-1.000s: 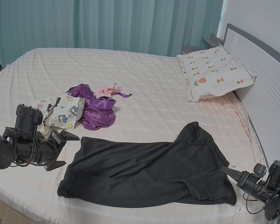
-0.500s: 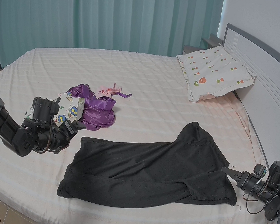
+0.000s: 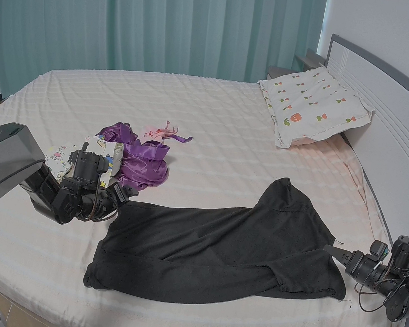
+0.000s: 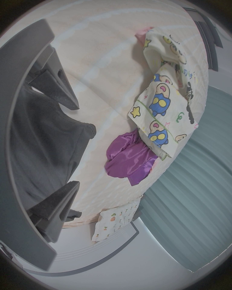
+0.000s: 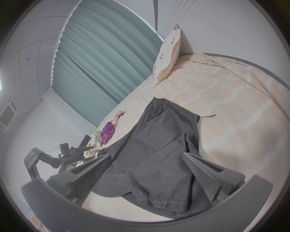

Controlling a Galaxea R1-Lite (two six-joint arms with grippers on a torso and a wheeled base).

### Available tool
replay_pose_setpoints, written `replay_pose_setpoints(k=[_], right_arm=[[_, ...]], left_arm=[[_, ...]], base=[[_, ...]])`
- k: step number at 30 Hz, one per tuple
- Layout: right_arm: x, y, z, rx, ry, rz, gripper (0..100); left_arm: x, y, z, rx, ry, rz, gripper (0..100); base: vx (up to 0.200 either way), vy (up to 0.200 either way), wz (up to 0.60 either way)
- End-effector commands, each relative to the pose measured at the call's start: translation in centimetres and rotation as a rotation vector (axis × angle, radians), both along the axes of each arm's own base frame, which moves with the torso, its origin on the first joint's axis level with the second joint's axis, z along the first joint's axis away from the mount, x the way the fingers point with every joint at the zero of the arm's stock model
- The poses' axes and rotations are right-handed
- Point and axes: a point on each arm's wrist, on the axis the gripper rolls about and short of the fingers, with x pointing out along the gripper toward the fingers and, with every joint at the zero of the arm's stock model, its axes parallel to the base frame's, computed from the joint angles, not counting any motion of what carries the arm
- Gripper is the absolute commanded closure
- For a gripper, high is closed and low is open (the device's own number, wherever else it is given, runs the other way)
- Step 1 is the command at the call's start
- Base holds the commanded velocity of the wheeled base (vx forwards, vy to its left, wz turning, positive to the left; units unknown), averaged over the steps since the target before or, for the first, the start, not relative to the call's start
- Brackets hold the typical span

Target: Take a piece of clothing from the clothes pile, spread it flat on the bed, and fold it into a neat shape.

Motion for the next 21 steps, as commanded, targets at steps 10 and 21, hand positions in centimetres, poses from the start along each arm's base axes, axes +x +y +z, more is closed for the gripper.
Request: replay_pose_setpoints(k=[10,21], right_arm=[[0.4,-0.5,-0.1,-0.001,-0.01,-0.021,0],[0.4,-0.7,-0.5,-0.002,0.004,-0.028,0]], left_arm=[[2.6,0.8,-3.2,0.021,0.029,0.054,100],[3.6,2.7,-2.1,0.042,-0.022,0.149,100]], base=[[0.0,0.0,0.0],[0.0,0.0,0.0]])
